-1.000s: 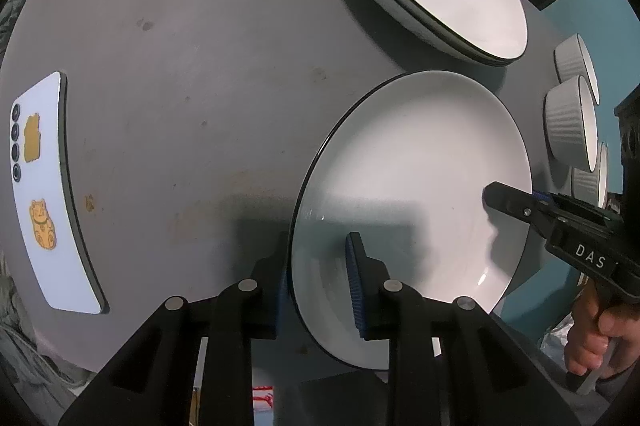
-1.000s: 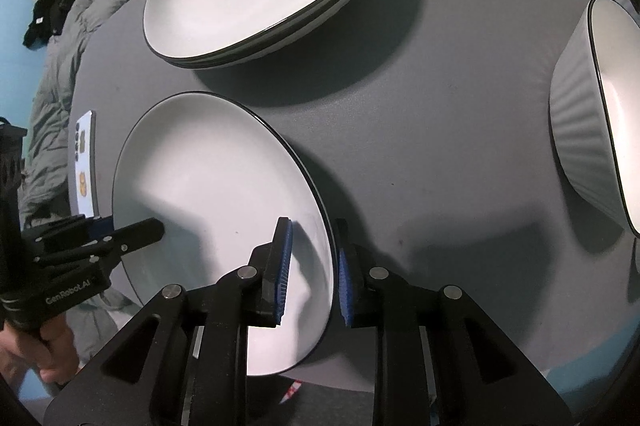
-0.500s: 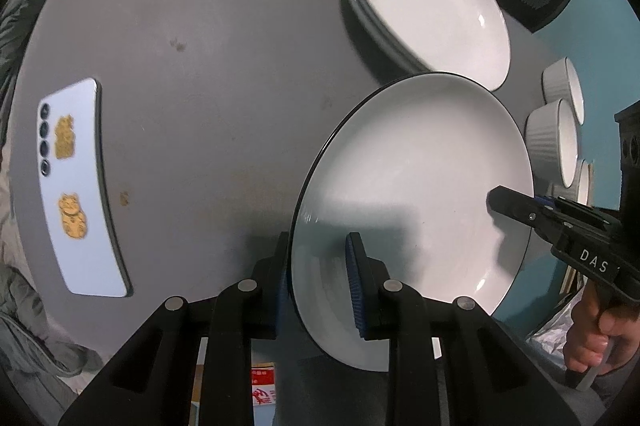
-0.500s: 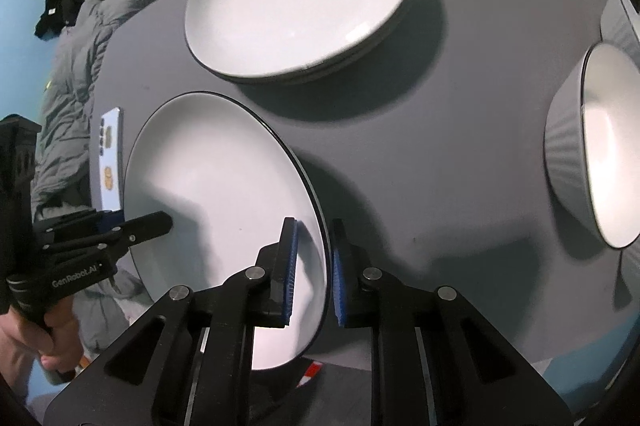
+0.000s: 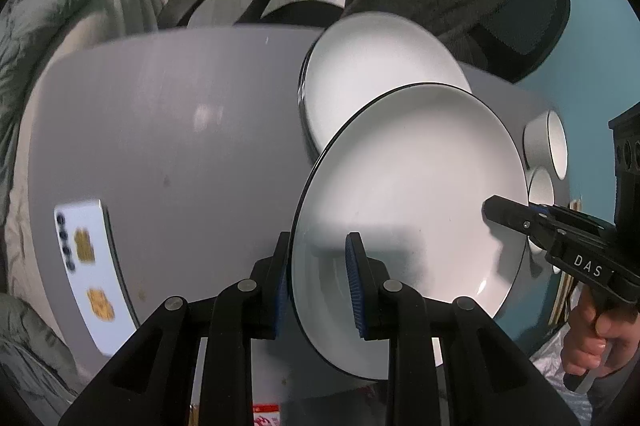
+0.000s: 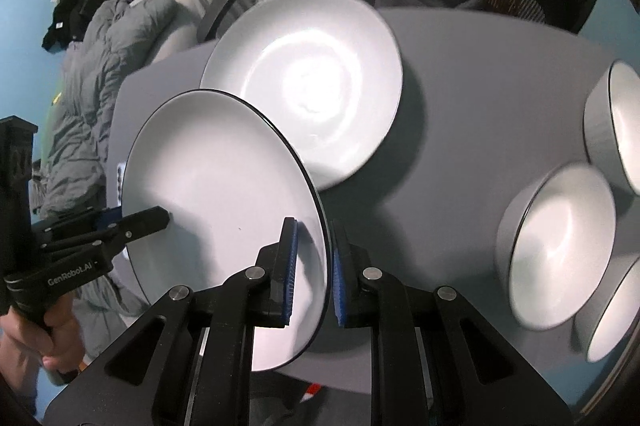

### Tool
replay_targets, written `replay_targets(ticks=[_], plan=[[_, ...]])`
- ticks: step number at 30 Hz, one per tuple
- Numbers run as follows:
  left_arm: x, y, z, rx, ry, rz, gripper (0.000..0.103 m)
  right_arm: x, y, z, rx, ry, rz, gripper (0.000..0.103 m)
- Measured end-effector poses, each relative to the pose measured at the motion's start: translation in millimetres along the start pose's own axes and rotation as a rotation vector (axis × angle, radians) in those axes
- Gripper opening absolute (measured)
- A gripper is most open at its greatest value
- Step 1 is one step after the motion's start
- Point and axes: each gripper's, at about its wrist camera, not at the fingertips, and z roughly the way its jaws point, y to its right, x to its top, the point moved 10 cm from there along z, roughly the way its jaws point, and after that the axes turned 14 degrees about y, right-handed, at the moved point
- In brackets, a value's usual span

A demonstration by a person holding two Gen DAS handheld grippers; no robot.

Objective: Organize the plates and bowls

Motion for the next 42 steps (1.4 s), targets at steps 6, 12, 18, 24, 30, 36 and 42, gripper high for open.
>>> replay_targets(ticks=[6, 12, 18, 24, 30, 36, 42], plan=[[36, 8, 19, 0.025, 0.012, 0.01, 0.025, 32, 12, 11, 0.002, 0.0, 0.014, 0.016], [59, 15, 37, 0.037, 0.007, -0.014, 0.025, 53, 21, 21, -0.003, -0.012, -0.001, 0.016], [71, 12, 49, 0.059, -0.011, -0.047, 0.025, 68, 31, 31, -0.001, -0.031, 0.003, 0.016], [76, 12, 62, 0.078, -0.032, -0.042, 0.026, 74, 38, 42, -0.001, -0.058, 0.015, 0.016], [77, 10, 70, 0.097, -0.046, -0.038, 0.026, 75, 39, 48, -0.01, -0.077, 0.013, 0.017], [75, 10, 70, 0.099, -0.041, -0.036, 0.03, 74, 39, 50, -0.018, -0.089, 0.002, 0.019], [77, 9, 69, 0.102, -0.037, -0.035, 0.03, 74, 37, 52, -0.025, -0.095, 0.008, 0.022]])
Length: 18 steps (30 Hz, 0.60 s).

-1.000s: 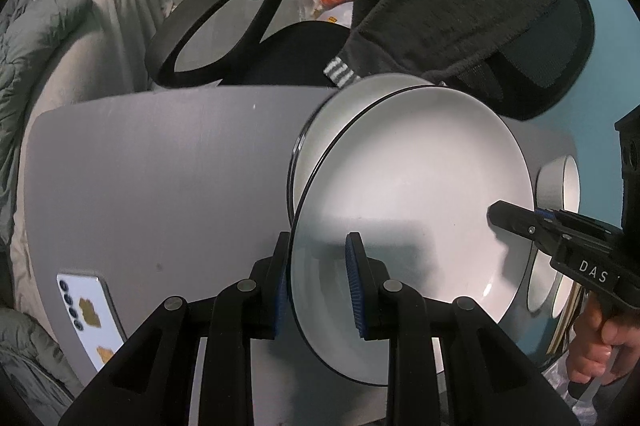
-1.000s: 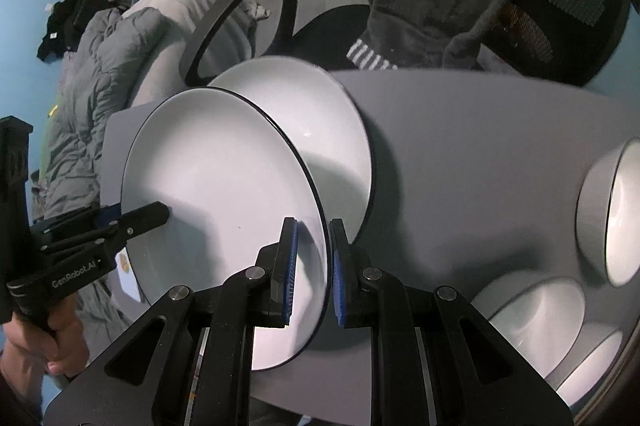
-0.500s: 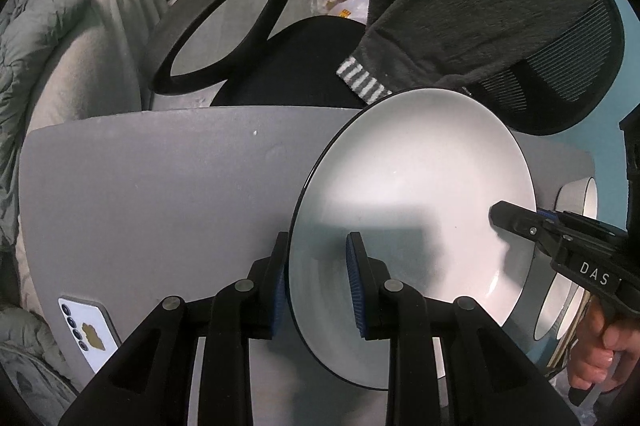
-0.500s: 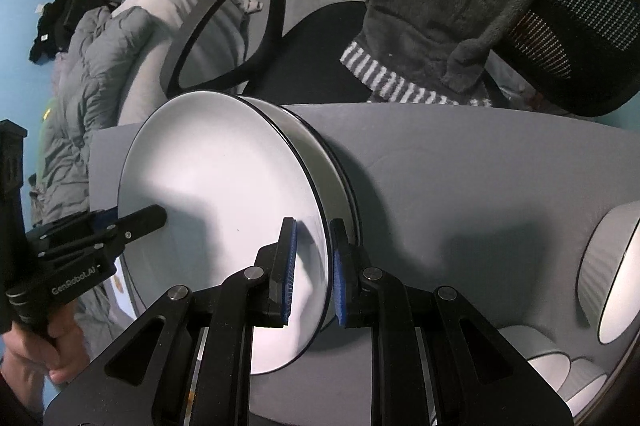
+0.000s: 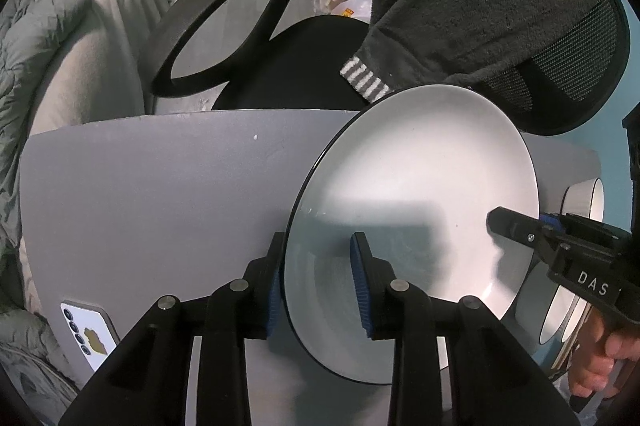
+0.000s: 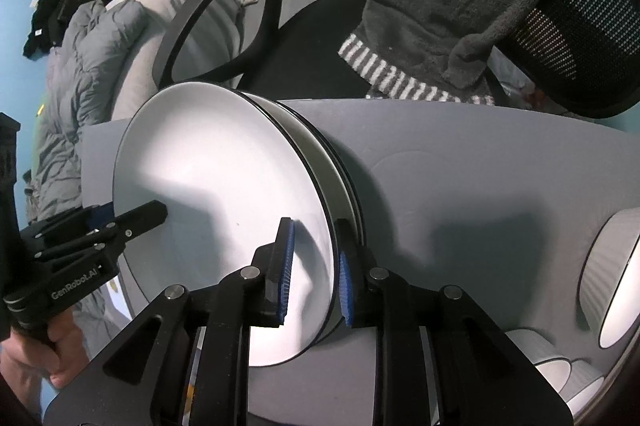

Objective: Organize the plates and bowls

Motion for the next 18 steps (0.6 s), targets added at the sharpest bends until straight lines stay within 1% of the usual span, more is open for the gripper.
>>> replay_targets(ticks=[1, 3, 5, 9, 12, 16, 17, 18], plan=[[0, 0, -1, -0.002, 0.0, -0.001, 0.03, 0, -1, 0, 0.0, -0.002, -0.002, 0.023], [-2, 0, 0, -0.006, -0.003, -0.001, 0.03, -1, -2, 0, 0.007, -0.007, 0.001, 0.03], [-5, 0, 0, -0.006, -0.006, 0.01, 0.03, -2, -4, 0, 0.006, -0.014, -0.001, 0.033], [-8, 4, -10, 0.01, 0.026, 0.05, 0.03, -3, -7, -5, 0.008, -0.017, 0.011, 0.045], [-11, 6, -18, 0.011, 0.051, 0.068, 0.031, -4, -6, -11, 0.006, -0.013, 0.036, 0.048], [-15, 6, -26, 0.001, 0.063, 0.058, 0.031, -6, -4, -17, -0.005, -0.005, 0.045, 0.048], [-16, 6, -28, -0.002, 0.068, 0.054, 0.031, -6, -3, -19, -0.025, -0.003, 0.043, 0.051], [-17, 6, -31, -0.002, 0.071, 0.05, 0.031, -6, 0, -21, -0.051, 0.002, 0.038, 0.058]])
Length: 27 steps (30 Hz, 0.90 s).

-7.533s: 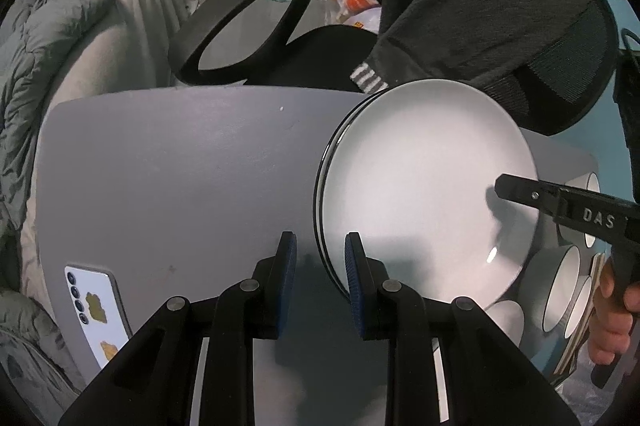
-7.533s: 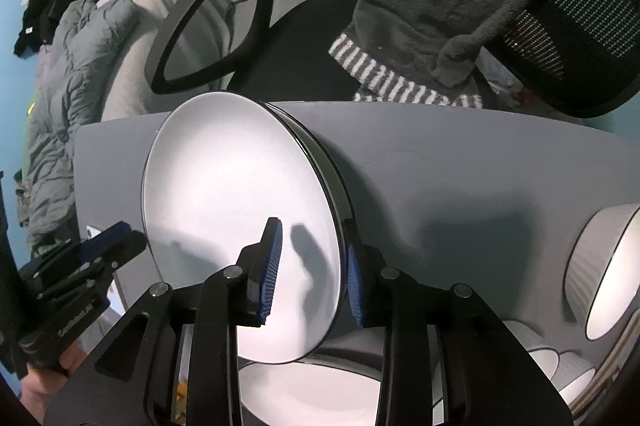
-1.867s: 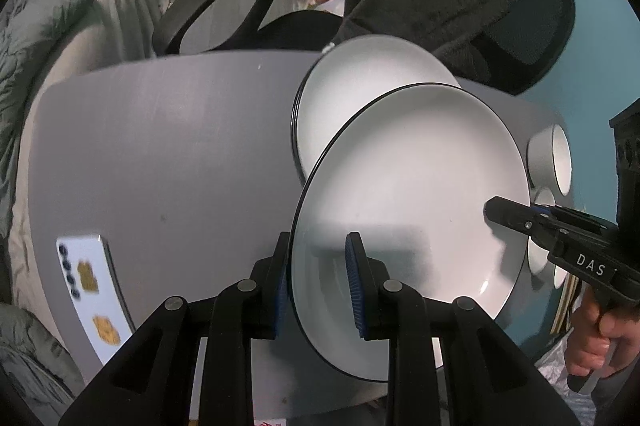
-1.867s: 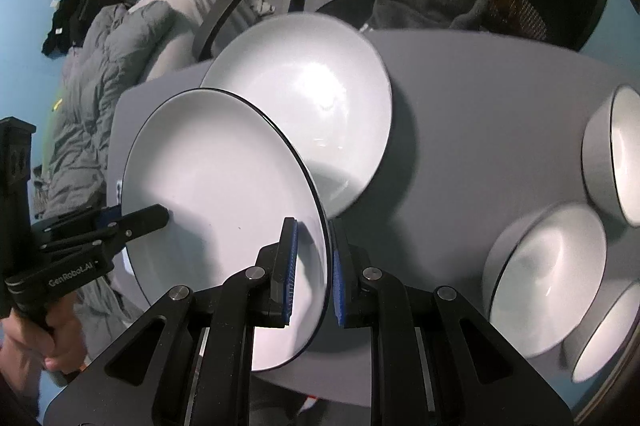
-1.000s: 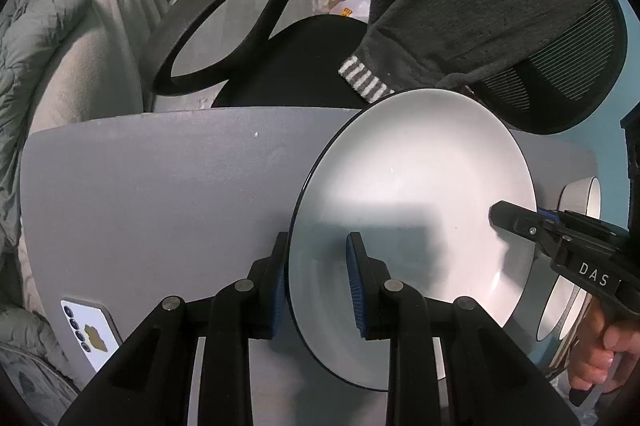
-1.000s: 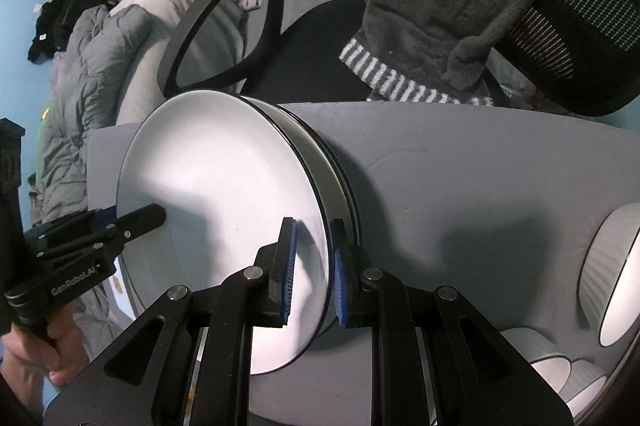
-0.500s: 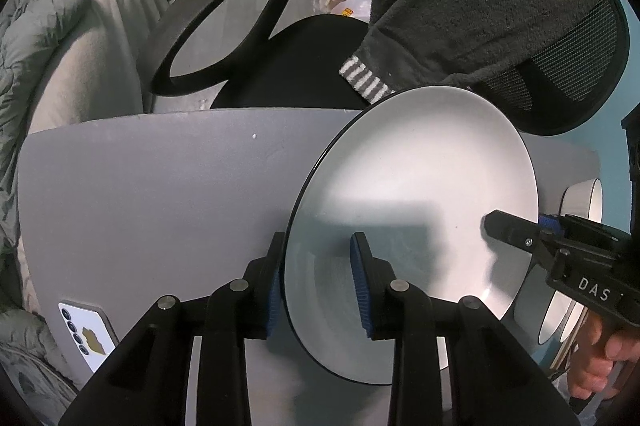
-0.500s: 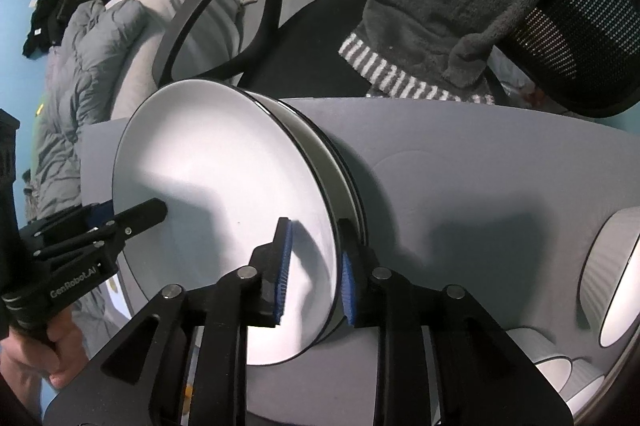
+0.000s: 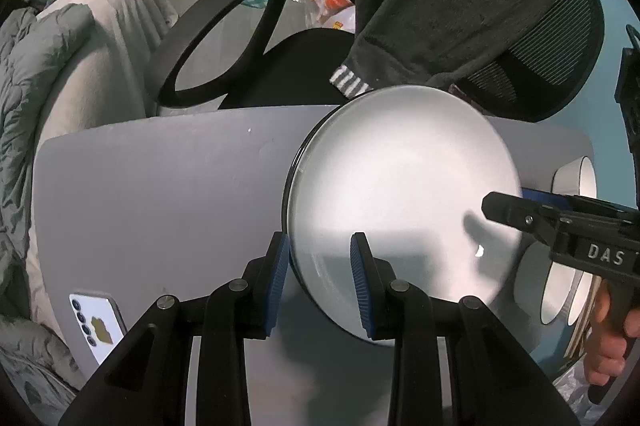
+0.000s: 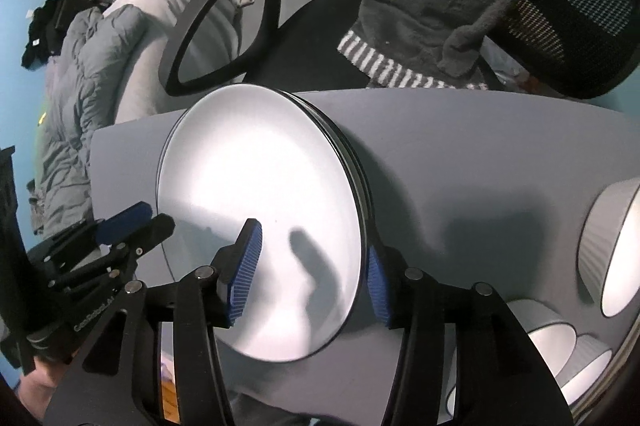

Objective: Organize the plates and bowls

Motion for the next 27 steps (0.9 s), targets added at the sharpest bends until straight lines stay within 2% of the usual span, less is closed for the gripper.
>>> replay_targets(ticks=[5, 17, 22, 27], plan=[[-2, -1, -20, -0.003, 0.034, -0.015, 0.031, 0, -2, -15, -0.011, 0.043, -0.004, 0.058], [-13, 4, -94, 0.039, 0.169, 0.014, 0.055, -14, -11, -84, -0.187, 0.211, -0.096, 0.059], [-25, 7, -117, 0.033, 0.19, 0.018, 0.057, -25, -17, -106, -0.231, 0.258, -0.124, 0.059], [-33, 11, -138, 0.024, 0.226, 0.026, 0.065, -36, -21, -124, -0.262, 0.288, -0.141, 0.062]])
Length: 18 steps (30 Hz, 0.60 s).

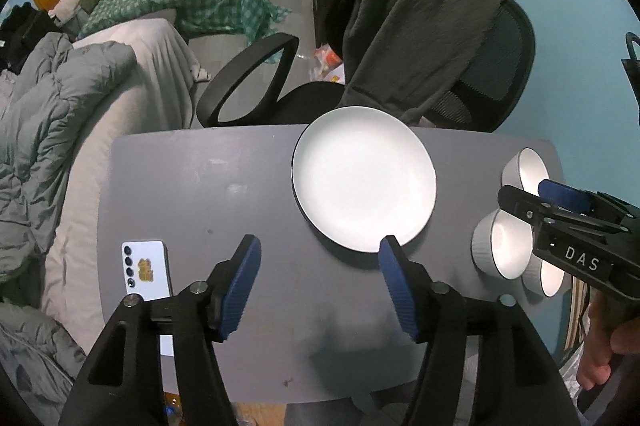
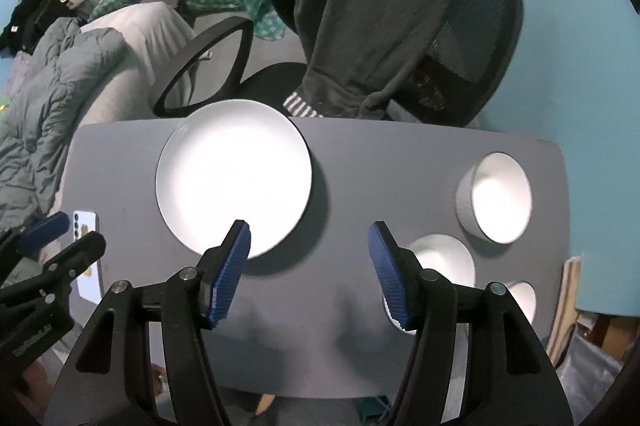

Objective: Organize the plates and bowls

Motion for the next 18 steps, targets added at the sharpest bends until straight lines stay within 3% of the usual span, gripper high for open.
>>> replay_targets(ticks=[8, 18], plan=[[-8, -3, -24, -0.004, 0.024, 0.025, 0.071, -10, -2, -29, -0.032, 0.031, 0.016, 0.062], [-22, -7, -48, -0.026, 0.025, 0.011, 0.072, -30, -9, -47, -0.044, 0.024, 0.036, 0.063]])
